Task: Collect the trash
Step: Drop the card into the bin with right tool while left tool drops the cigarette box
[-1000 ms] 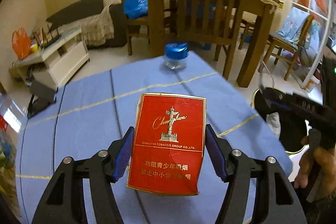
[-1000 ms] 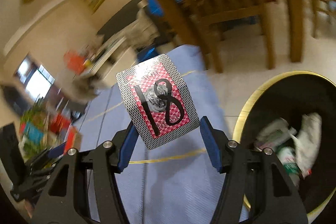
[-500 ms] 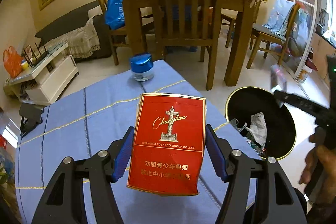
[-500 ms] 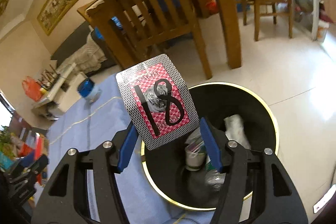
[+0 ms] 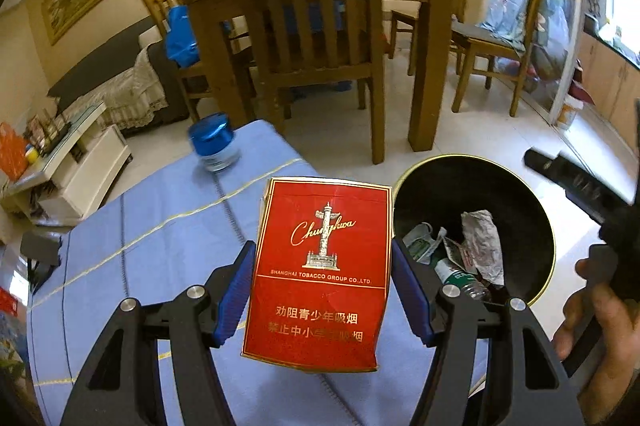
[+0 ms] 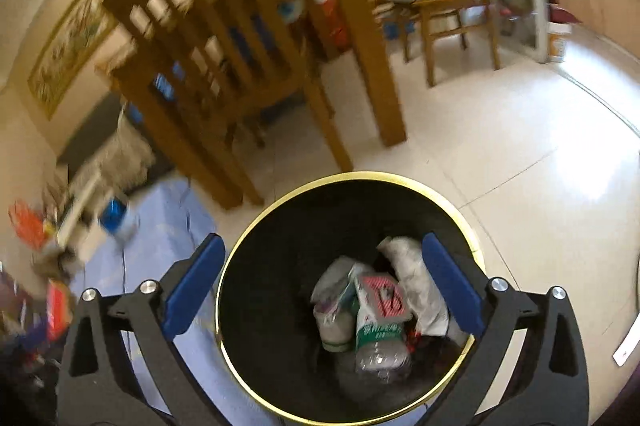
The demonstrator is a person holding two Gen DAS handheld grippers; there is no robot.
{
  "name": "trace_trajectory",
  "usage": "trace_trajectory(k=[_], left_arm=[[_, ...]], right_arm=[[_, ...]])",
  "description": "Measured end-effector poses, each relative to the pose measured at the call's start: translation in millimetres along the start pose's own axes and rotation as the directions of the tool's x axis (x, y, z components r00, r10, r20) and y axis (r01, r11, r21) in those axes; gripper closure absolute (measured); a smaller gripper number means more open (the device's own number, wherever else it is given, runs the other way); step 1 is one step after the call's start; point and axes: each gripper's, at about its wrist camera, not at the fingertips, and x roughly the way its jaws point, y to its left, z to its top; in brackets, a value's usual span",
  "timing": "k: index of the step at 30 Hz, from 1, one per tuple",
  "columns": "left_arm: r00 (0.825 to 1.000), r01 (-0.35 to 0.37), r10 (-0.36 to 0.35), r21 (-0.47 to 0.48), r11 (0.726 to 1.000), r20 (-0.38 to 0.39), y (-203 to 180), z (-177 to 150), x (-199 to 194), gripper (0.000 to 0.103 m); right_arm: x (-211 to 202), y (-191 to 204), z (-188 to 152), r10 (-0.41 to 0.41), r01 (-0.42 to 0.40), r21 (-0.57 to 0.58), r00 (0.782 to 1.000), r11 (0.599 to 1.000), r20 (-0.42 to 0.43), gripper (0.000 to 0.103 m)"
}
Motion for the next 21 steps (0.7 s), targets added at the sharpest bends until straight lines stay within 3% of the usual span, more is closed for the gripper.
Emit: trace_trajectory(k=[7,10,12,21], left_arm=[[0.995,0.095,-0.094,0.096,0.991,-0.019,-57.5,37.8,27.5,0.038],[0.987,0.160,-0.156,0.110,0.981,-0.046,-73.0,47.1,34.4,0.037],[0.990,0.140,-0.136,0.105,0.985,-0.045,-77.1,46.2,37.1,0.007],[0.993,0.120,-0.119,0.056,0.991,-0.022,-43.6,24.2,17.8,0.007]], right_arm=[[-13.7,-69.2,8.3,-0.030,0.009,0.297,0.997,0.955,0.065,0.006],[-11.5,-81.0,10.8,-0.033,0.015,0.332,0.998,0.943,0.048,0.006],[-9.7,-84.7,11.3,-0.032,0.016,0.341,0.999,0.940,0.044,0.006],[-7.5,-84.2,9.0,-0.041,0.032,0.327,0.999,0.944,0.020,0.006]])
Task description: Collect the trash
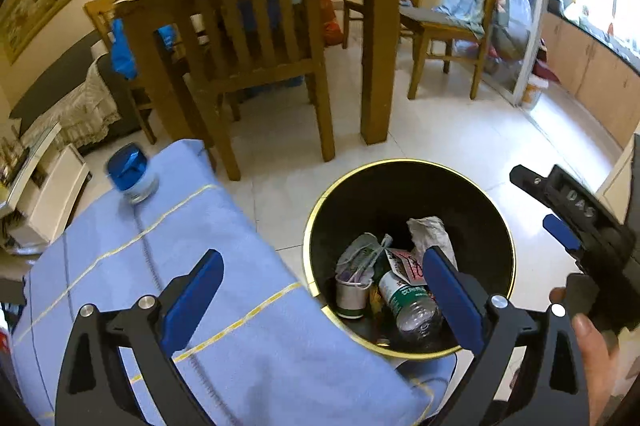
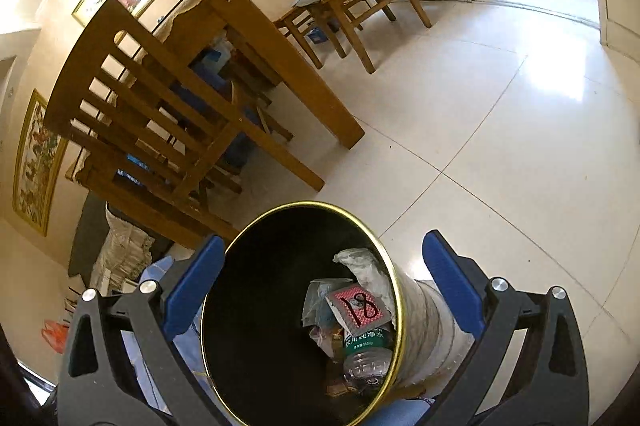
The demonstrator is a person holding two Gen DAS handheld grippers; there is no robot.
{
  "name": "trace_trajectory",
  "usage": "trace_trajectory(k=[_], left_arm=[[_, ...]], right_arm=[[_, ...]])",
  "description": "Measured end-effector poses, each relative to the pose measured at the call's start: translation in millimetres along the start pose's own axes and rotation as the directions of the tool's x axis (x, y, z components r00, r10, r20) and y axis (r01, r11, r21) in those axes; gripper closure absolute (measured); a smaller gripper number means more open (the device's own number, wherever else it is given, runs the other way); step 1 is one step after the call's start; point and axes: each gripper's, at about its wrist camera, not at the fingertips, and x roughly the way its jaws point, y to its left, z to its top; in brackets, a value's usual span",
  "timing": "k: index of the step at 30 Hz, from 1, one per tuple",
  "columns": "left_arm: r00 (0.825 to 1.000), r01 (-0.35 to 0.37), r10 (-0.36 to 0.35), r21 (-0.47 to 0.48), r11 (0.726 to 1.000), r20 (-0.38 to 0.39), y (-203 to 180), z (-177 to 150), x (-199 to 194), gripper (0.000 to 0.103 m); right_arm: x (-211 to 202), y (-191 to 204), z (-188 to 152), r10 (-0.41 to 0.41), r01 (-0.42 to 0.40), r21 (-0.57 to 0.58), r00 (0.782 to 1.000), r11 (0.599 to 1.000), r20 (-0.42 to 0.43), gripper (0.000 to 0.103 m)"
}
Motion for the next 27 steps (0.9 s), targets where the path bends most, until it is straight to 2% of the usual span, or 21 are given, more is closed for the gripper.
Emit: trace_trajectory(k=[4,7,10,11,13,14,15,17,18,20,22,24,26,27], left_arm=[[0.995,-0.079,0.081,-0.048,0.996,0.061,28.4,-14.3,-40.2,0.007],[0.979,-0.173,0.183,-0.108,0.979,0.092,61.3,-28.3,-73.2,0.007],[0.948,-0.286,0.307,-0.192,0.939,0.088,99.0,-44.6,-105.2,0.007],[0.930,-0.336,0.360,-0.218,0.916,0.079,112.9,-51.3,-116.7,0.007],[0.894,-0.421,0.445,-0.248,0.873,0.047,135.3,-61.6,-133.9,0.007],[0.865,-0.477,0.501,-0.259,0.840,0.033,148.6,-68.5,-145.1,0.007],[0.833,-0.529,0.553,-0.263,0.807,0.023,159.5,-74.8,-156.6,0.007],[0.779,-0.595,0.627,-0.284,0.752,0.027,177.4,-86.2,-181.7,0.007],[0.758,-0.614,0.652,-0.304,0.728,0.031,185.6,-92.1,-196.5,0.007],[0.744,-0.616,0.667,-0.350,0.706,0.035,199.4,-100.1,-221.2,0.007],[0.753,-0.591,0.657,-0.403,0.699,0.035,212.5,-109.1,-243.0,0.007],[0.743,-0.606,0.669,-0.440,0.663,-0.016,225.2,-116.4,-260.9,0.007],[0.731,-0.608,0.682,-0.461,0.646,-0.008,226.4,-122.5,-274.7,0.007],[0.725,-0.611,0.689,-0.466,0.640,-0.004,226.2,-124.6,-280.0,0.007]], right_arm=[[-1.1,27.6,-7.3,-0.013,0.014,-0.118,1.000,0.993,0.007,0.006],[-1.4,60.0,-21.0,-0.005,0.004,-0.256,1.000,0.967,-0.003,0.006],[-15.2,104.5,-47.4,0.023,-0.022,-0.422,1.000,0.906,-0.001,0.006],[-22.1,119.1,-59.5,0.035,-0.033,-0.464,0.999,0.885,-0.005,0.006],[-32.5,151.3,-89.7,0.080,-0.109,-0.525,0.994,0.844,-0.077,0.006],[-35.5,173.7,-111.2,0.101,-0.167,-0.565,0.984,0.808,-0.146,0.006],[-38.1,188.0,-124.4,0.103,-0.191,-0.594,0.979,0.782,-0.178,0.006],[-50.5,221.6,-149.6,0.109,-0.228,-0.658,0.970,0.718,-0.217,0.006],[-62.2,240.2,-160.9,0.122,-0.242,-0.690,0.968,0.682,-0.220,0.006],[-85.7,269.5,-172.6,0.143,-0.237,-0.730,0.971,0.641,-0.190,0.006],[-116.1,297.6,-176.0,0.196,-0.248,-0.747,0.968,0.617,-0.159,0.006],[-145.0,314.7,-174.4,0.266,-0.288,-0.739,0.952,0.609,-0.151,0.005],[-167.5,326.1,-174.2,0.321,-0.321,-0.733,0.936,0.599,-0.148,0.005],[-178.8,331.1,-175.9,0.355,-0.359,-0.724,0.920,0.589,-0.168,0.005]])
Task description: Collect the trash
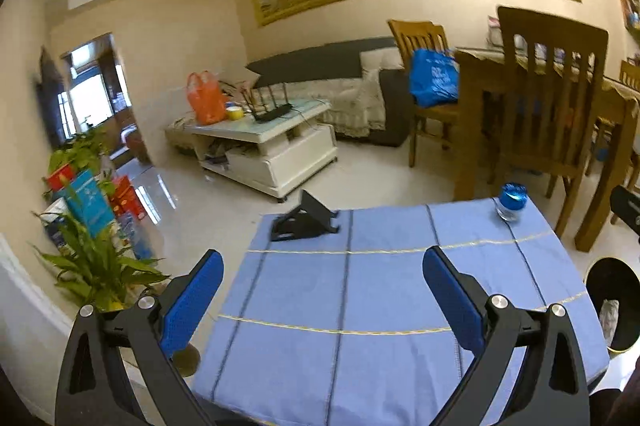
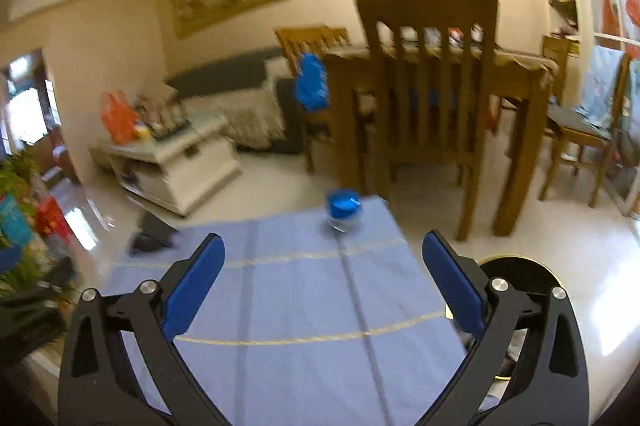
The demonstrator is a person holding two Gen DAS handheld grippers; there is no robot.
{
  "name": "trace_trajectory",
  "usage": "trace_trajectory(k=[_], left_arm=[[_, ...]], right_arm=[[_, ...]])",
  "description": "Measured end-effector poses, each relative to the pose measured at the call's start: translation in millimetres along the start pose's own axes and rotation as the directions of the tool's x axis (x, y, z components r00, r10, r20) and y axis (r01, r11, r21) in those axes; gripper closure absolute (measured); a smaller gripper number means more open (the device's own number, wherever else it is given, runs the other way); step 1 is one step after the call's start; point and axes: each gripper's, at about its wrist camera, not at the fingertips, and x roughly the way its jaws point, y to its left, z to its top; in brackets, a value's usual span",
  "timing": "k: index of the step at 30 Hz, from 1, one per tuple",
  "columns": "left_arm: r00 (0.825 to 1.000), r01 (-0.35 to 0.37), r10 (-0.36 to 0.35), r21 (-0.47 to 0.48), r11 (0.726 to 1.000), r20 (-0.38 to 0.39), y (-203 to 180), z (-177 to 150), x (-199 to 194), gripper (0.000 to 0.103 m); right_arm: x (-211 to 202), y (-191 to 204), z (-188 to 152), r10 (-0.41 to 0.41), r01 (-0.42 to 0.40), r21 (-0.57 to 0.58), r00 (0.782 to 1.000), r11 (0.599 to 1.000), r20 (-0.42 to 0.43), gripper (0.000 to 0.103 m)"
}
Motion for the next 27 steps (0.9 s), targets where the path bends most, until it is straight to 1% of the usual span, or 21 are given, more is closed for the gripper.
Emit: trace_trajectory(k=[1,2,4,6,9,11,13,16,19,23,27], left_arm=[[1.000,0.014,-0.014,-0.011,1.000,0.007,4.9,-0.8,-5.4,0.007],[0.999,0.039,-0.039,-0.021,0.999,0.007,8.1,-1.0,-6.3,0.007],[0.993,0.118,-0.117,-0.058,0.991,0.007,17.0,-0.8,-10.3,0.007],[0.990,0.143,-0.142,-0.081,0.986,0.016,21.2,-0.4,-12.0,0.007],[0.989,0.145,-0.145,-0.086,0.986,0.005,20.9,-1.5,-8.3,0.007],[0.987,0.160,-0.161,-0.083,0.984,-0.005,19.2,-4.0,-5.3,0.007],[0.988,0.153,-0.154,-0.075,0.985,-0.005,14.9,-6.1,-3.9,0.007],[0.988,0.150,-0.151,-0.064,0.987,-0.010,14.9,-8.3,-3.4,0.007],[0.987,0.159,-0.160,-0.066,0.985,-0.020,15.8,-9.9,-2.3,0.007],[0.988,0.150,-0.151,-0.038,0.988,-0.018,14.3,-13.3,-1.9,0.007],[0.987,0.159,-0.160,-0.039,0.986,-0.019,15.3,-15.5,-1.3,0.007]], right_arm=[[-4.5,6.8,2.6,0.037,-0.037,-0.001,0.999,0.999,0.001,0.005],[-7.0,14.8,3.9,0.056,-0.056,-0.012,0.998,0.998,-0.010,0.005],[-6.4,29.8,3.6,0.034,-0.036,-0.055,0.999,0.998,-0.041,0.005],[-2.6,41.2,-0.5,0.034,-0.042,-0.107,0.996,0.993,-0.080,0.006],[-6.9,45.8,-4.1,0.027,-0.032,-0.092,0.998,0.995,-0.061,0.005],[-11.8,48.1,-5.1,0.019,-0.023,-0.108,0.999,0.994,-0.039,0.006],[-14.7,51.4,-8.6,0.009,-0.013,-0.138,1.000,0.990,-0.028,0.006],[-14.7,50.1,-15.9,0.041,-0.047,-0.147,0.998,0.988,-0.043,0.006],[-12.1,49.7,-20.0,0.026,-0.034,-0.158,0.998,0.987,-0.053,0.005],[-10.9,46.2,-21.1,0.026,-0.035,-0.146,0.998,0.989,-0.060,0.005],[-10.1,45.6,-21.0,0.026,-0.035,-0.144,0.998,0.989,-0.066,0.005]])
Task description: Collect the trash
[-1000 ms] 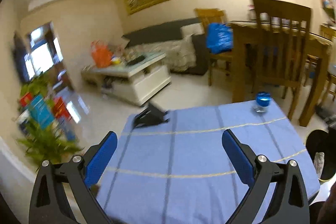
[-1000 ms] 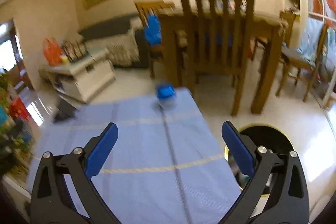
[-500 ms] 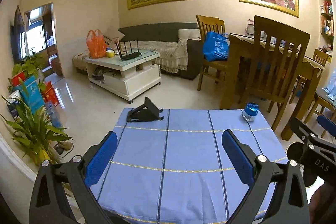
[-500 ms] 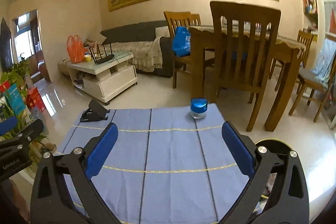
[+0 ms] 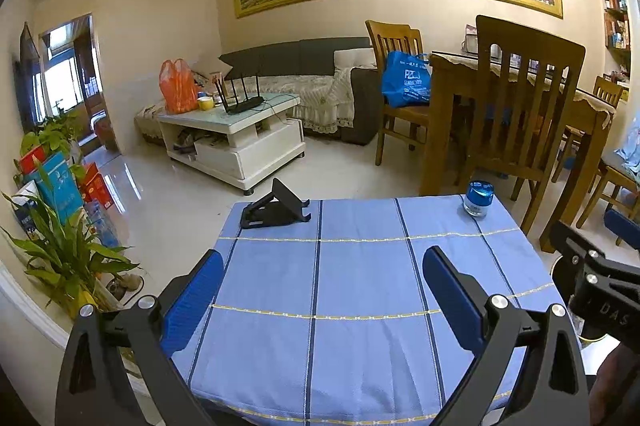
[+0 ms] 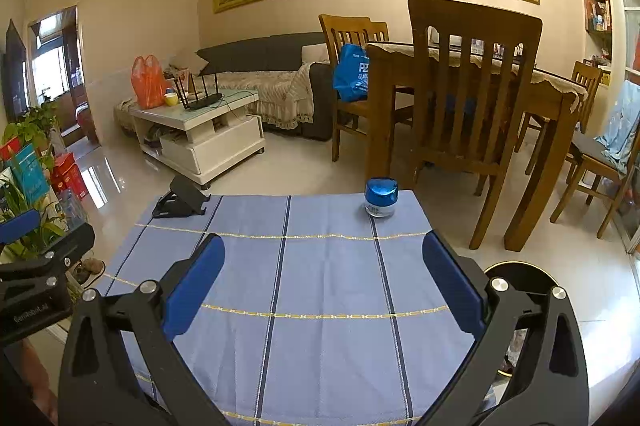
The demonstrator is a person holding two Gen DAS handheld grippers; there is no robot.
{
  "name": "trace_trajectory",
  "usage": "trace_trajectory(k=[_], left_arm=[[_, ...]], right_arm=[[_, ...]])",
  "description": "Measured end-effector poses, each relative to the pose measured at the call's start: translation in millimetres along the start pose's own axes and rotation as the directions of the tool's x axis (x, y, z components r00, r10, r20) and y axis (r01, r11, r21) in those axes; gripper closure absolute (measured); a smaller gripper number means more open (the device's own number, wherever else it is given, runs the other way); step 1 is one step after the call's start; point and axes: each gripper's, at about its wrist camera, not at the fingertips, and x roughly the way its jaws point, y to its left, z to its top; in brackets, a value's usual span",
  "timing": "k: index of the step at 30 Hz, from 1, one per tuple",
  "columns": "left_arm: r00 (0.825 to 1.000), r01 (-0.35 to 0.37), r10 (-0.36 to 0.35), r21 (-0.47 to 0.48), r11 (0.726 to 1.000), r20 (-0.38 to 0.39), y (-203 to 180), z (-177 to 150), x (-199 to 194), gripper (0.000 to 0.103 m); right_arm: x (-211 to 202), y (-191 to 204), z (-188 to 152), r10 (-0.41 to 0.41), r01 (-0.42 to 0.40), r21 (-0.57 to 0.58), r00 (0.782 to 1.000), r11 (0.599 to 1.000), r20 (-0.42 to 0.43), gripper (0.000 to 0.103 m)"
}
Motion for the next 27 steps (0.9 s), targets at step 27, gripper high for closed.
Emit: trace_trajectory(k=[27], left_arm=[[1.000,-0.001,0.001,-0.014,1.000,-0.008,12.8,-4.5,9.4,0.007]], right_arm=[[10.7,13.4,-9.7,0.040,-0.040,0.005,0.998,0.999,-0.043,0.005]])
